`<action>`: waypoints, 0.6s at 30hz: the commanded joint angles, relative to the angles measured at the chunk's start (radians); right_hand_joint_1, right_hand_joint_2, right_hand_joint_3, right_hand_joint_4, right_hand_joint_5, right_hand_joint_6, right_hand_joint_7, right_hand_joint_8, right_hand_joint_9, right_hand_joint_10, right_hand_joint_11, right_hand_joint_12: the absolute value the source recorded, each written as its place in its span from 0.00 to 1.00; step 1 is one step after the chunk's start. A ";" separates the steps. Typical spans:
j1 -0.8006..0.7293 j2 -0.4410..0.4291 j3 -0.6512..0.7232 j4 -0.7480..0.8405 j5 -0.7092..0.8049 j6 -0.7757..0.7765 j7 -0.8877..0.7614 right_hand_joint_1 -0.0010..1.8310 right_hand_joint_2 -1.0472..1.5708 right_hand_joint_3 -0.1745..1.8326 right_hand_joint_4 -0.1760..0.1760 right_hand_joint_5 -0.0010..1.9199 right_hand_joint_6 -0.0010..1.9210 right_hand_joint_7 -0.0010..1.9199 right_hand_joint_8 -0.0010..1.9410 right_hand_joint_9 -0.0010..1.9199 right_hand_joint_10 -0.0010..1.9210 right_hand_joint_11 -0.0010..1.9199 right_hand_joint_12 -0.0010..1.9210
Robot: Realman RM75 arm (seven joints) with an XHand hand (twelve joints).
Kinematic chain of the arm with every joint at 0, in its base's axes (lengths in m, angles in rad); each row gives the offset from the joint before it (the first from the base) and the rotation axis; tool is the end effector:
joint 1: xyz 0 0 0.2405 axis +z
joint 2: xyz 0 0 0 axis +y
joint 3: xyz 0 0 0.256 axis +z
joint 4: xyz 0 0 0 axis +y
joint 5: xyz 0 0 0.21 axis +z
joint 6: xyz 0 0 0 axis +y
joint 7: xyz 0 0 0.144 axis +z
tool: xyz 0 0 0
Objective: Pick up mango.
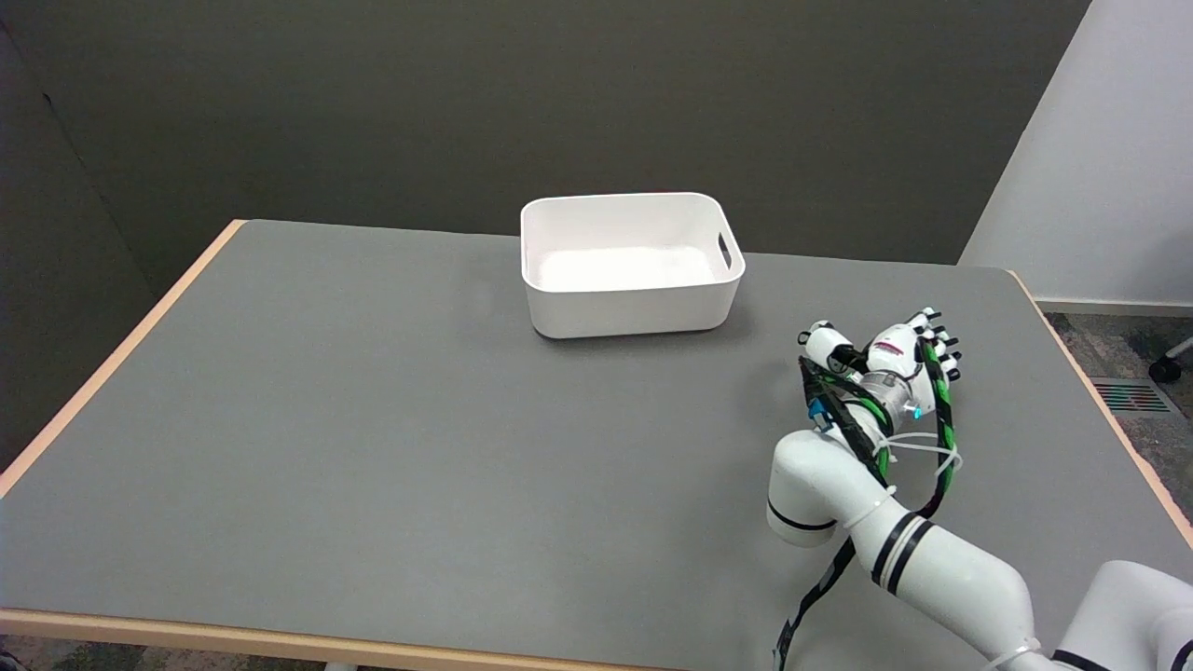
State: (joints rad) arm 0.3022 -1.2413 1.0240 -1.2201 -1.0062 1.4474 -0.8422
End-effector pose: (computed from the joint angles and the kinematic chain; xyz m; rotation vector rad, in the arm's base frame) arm -0.2987 -0.3267 0.3772 0.4140 -0.2580 0.4750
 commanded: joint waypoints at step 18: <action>-0.031 -0.002 -0.020 0.030 0.009 -0.014 0.002 0.59 0.93 0.15 0.00 0.12 0.91 0.33 0.92 0.35 0.85 0.23 1.00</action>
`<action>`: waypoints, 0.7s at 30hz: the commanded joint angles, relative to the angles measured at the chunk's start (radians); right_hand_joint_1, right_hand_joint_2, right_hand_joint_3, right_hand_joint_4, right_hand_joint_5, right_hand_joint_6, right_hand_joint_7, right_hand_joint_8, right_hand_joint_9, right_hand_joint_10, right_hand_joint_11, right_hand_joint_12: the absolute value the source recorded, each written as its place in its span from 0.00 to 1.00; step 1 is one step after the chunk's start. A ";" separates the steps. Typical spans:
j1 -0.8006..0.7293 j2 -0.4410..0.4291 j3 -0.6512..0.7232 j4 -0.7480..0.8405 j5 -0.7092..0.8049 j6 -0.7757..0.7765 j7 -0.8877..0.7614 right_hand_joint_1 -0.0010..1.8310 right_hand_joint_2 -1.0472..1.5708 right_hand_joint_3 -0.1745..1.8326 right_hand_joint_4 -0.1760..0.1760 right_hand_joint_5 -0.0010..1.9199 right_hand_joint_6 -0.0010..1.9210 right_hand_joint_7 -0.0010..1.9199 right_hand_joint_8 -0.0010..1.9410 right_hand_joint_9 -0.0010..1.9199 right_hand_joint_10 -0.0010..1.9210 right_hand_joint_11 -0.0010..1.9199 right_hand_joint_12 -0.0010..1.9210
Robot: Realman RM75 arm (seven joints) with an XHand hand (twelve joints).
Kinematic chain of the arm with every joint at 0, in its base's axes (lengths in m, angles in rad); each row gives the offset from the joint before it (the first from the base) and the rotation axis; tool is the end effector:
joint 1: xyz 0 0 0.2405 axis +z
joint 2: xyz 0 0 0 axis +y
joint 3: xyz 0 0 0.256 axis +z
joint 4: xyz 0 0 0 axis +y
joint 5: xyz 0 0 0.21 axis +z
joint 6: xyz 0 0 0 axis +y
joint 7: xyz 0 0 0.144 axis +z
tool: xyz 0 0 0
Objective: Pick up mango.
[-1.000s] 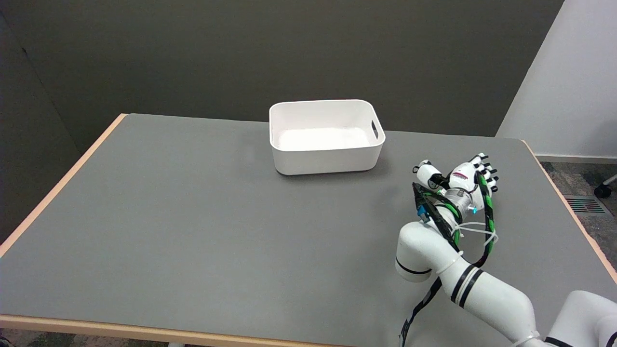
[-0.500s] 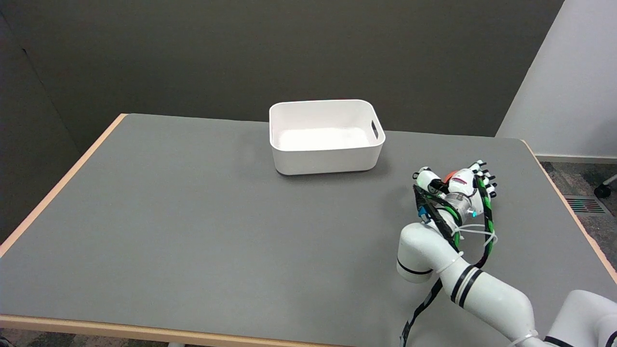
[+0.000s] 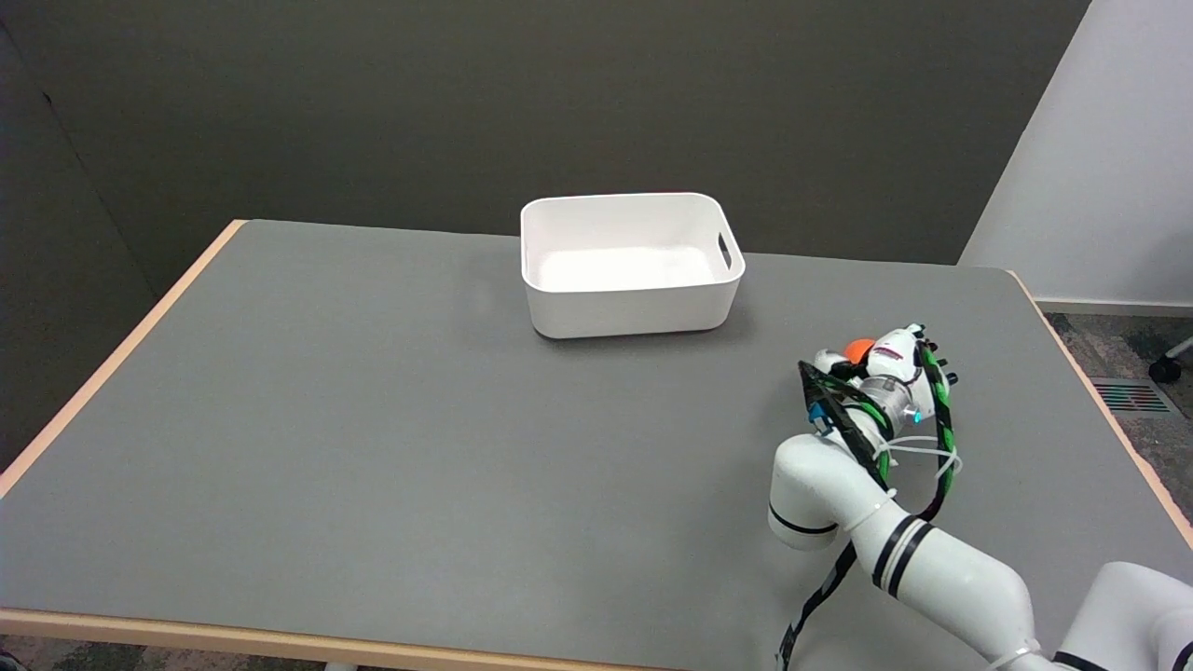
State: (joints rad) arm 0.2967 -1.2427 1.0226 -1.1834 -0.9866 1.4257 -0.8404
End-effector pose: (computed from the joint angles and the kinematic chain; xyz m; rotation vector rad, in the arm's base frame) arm -0.3108 -0.3240 0.3798 0.4080 -0.2762 0.4378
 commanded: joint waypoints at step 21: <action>0.113 0.014 -0.091 -0.356 -0.555 -0.505 0.311 0.60 0.88 0.23 0.00 0.24 0.91 0.27 0.92 0.40 1.00 0.40 1.00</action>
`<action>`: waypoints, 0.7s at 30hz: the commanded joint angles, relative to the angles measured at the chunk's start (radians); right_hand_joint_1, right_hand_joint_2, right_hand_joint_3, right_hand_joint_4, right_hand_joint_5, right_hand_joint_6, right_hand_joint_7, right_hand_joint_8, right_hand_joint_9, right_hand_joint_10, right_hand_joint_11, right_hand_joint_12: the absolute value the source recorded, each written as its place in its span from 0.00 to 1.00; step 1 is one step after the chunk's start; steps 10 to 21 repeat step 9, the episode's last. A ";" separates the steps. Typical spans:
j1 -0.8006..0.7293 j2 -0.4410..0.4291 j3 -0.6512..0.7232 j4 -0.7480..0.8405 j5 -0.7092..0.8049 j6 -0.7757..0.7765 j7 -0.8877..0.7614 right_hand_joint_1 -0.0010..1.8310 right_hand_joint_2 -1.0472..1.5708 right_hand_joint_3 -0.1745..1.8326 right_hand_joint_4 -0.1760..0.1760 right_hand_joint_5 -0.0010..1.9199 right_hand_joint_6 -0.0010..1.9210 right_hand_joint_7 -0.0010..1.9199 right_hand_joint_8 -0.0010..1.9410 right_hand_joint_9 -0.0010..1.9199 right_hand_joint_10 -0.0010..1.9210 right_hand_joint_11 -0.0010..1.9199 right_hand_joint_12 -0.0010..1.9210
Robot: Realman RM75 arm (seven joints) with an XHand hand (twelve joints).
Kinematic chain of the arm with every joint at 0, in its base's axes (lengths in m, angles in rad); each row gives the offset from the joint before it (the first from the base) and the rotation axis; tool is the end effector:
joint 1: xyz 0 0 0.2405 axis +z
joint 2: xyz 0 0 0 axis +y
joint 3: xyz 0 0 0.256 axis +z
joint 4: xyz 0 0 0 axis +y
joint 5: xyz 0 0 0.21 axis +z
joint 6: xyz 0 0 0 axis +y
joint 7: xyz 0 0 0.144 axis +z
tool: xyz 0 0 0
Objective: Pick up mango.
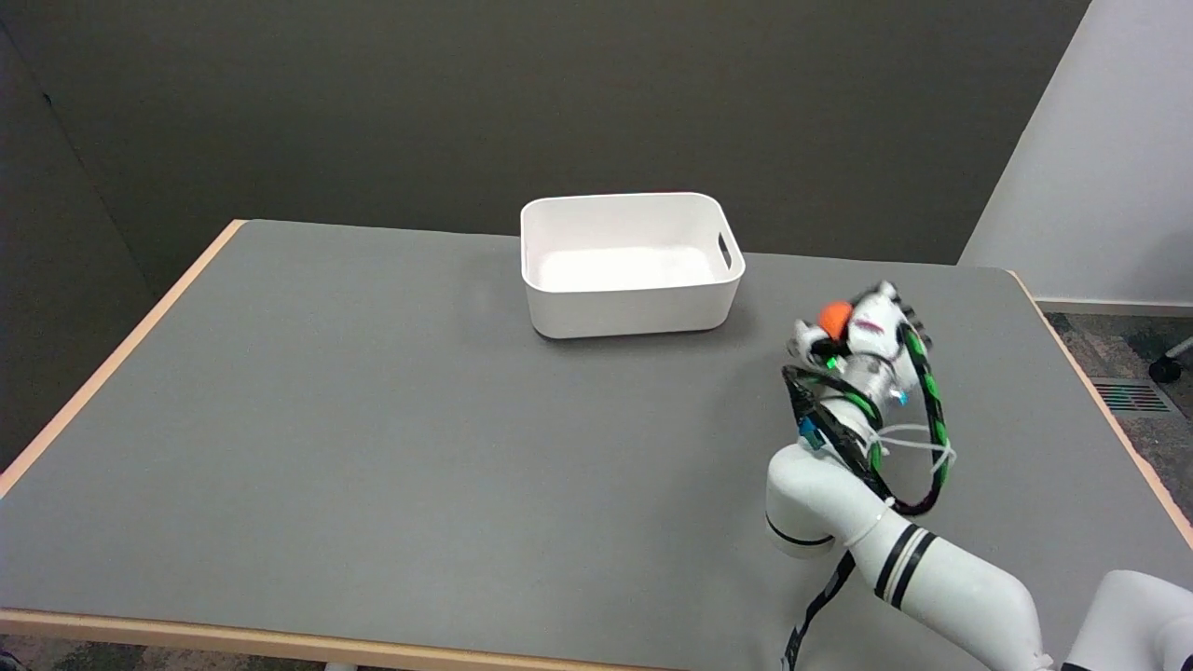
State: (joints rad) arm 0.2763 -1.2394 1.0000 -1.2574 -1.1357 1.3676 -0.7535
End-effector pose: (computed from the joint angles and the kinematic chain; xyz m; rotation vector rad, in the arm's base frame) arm -0.2862 -0.3359 0.3611 0.5732 -0.2227 0.5647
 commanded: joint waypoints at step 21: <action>0.273 -0.001 -0.112 -0.216 -0.402 -0.745 0.596 0.62 0.86 0.26 0.00 0.27 0.88 0.31 0.89 0.43 1.00 0.51 1.00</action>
